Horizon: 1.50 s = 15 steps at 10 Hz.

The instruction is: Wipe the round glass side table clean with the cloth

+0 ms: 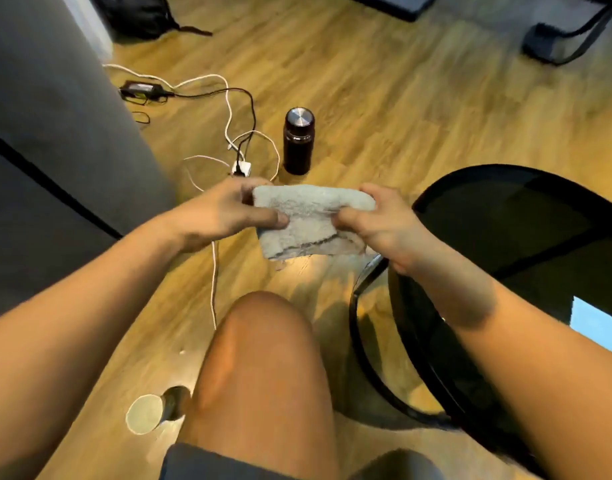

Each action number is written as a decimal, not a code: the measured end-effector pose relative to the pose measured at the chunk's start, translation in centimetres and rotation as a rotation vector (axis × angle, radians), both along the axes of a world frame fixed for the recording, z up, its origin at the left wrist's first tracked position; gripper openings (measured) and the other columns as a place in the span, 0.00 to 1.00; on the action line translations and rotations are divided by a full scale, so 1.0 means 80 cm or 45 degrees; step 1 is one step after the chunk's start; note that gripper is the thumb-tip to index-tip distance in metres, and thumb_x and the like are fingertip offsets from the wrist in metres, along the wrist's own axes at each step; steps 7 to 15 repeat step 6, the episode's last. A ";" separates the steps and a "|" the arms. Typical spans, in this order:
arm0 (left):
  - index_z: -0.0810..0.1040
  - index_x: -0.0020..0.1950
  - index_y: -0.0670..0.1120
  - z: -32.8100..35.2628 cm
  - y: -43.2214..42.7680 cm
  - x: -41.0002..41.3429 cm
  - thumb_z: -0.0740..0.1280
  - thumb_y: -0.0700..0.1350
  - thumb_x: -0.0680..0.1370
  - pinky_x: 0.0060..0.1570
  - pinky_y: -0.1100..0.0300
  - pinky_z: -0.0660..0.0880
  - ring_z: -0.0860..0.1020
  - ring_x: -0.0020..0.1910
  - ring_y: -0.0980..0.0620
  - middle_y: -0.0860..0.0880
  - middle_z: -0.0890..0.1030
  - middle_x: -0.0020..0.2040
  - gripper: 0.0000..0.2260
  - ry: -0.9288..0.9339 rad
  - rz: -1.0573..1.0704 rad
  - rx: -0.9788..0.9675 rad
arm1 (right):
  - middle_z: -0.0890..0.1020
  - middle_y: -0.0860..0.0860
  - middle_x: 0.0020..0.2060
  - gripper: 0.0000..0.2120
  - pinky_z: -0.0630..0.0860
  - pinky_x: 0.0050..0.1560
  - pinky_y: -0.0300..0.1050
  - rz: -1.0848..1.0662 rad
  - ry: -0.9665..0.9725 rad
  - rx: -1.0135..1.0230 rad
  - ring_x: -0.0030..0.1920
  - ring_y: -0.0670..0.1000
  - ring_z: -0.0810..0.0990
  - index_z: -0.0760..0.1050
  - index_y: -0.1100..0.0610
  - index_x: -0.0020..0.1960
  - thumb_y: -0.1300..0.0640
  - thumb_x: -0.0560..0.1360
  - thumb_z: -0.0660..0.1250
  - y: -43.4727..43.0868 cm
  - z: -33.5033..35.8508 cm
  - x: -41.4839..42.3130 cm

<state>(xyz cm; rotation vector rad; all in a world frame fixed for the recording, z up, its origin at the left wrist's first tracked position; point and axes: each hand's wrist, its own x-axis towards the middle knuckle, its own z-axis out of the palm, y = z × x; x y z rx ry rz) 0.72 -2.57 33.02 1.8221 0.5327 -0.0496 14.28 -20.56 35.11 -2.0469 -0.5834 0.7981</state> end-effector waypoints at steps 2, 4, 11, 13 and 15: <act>0.74 0.57 0.45 -0.175 0.037 -0.027 0.71 0.32 0.73 0.36 0.62 0.80 0.82 0.37 0.54 0.50 0.84 0.37 0.16 0.032 0.673 -0.513 | 0.75 0.46 0.48 0.19 0.75 0.46 0.31 -0.275 0.332 -0.086 0.42 0.46 0.75 0.69 0.54 0.65 0.61 0.76 0.69 0.094 -0.166 0.013; 0.64 0.74 0.43 -0.301 0.034 -0.019 0.69 0.40 0.78 0.47 0.58 0.76 0.81 0.52 0.48 0.43 0.80 0.58 0.26 0.347 0.892 -0.547 | 0.74 0.55 0.66 0.30 0.74 0.61 0.49 -0.384 0.485 -0.289 0.62 0.56 0.75 0.59 0.56 0.75 0.54 0.77 0.67 0.118 -0.329 0.022; 0.63 0.77 0.48 -0.334 0.016 -0.032 0.65 0.52 0.81 0.60 0.59 0.63 0.68 0.73 0.44 0.44 0.66 0.76 0.26 0.529 0.958 -0.425 | 0.75 0.57 0.65 0.29 0.75 0.63 0.56 -0.292 0.470 -0.583 0.62 0.59 0.77 0.61 0.57 0.74 0.55 0.75 0.67 0.100 -0.362 0.005; 0.63 0.77 0.48 -0.334 0.016 -0.032 0.65 0.52 0.81 0.60 0.59 0.63 0.68 0.73 0.44 0.44 0.66 0.76 0.26 0.529 0.958 -0.425 | 0.75 0.57 0.65 0.29 0.75 0.63 0.56 -0.292 0.470 -0.583 0.62 0.59 0.77 0.61 0.57 0.74 0.55 0.75 0.67 0.100 -0.362 0.005; 0.63 0.77 0.48 -0.334 0.016 -0.032 0.65 0.52 0.81 0.60 0.59 0.63 0.68 0.73 0.44 0.44 0.66 0.76 0.26 0.529 0.958 -0.425 | 0.75 0.57 0.65 0.29 0.75 0.63 0.56 -0.292 0.470 -0.583 0.62 0.59 0.77 0.61 0.57 0.74 0.55 0.75 0.67 0.100 -0.362 0.005</act>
